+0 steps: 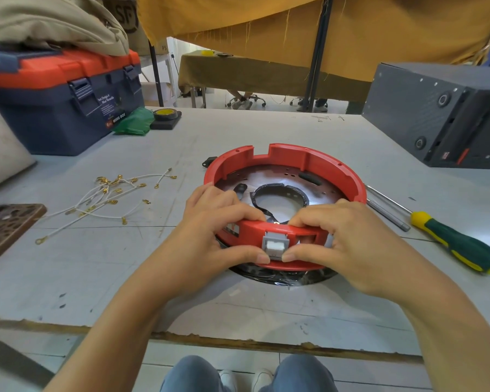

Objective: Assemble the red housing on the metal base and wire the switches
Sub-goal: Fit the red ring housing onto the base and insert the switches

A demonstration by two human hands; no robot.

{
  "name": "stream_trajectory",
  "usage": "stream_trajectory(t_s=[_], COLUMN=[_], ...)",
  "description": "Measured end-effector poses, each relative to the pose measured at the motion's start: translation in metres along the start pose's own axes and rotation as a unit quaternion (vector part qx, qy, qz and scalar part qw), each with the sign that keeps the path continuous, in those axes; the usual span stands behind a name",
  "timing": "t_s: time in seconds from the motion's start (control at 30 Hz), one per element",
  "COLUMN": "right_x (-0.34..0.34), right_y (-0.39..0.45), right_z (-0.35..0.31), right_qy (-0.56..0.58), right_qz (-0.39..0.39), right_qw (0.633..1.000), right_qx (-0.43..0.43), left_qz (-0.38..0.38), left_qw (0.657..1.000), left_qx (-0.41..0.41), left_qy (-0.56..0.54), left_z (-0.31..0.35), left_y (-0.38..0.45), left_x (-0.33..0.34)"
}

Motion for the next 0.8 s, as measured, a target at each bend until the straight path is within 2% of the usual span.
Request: stream_trajectory(t_s=[0.3,0.8], right_x=[0.003,0.002], right_y=[-0.002,-0.004], right_z=[-0.004,-0.010], right_qy=[-0.076,-0.101], right_qz=[0.000,0.020], right_qw=[0.997,0.995], right_qx=[0.006,0.000], left_qz=[-0.006,0.033], left_qw=[1.000,0.997], left_qx=[0.003,-0.001], left_qy=[0.010,0.074], left_z=[0.003,0.008], left_y=[-0.002,-0.001], left_x=[0.001,-0.002])
Point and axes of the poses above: each hand's wrist, its own y-axis towards the middle knuckle, its own x-axis out of the palm, z = x × y, the point moved 10 cm from there along y, towards the middle knuckle, and after that the axes turned 14 degrees about -z, right-handed, at the moved point
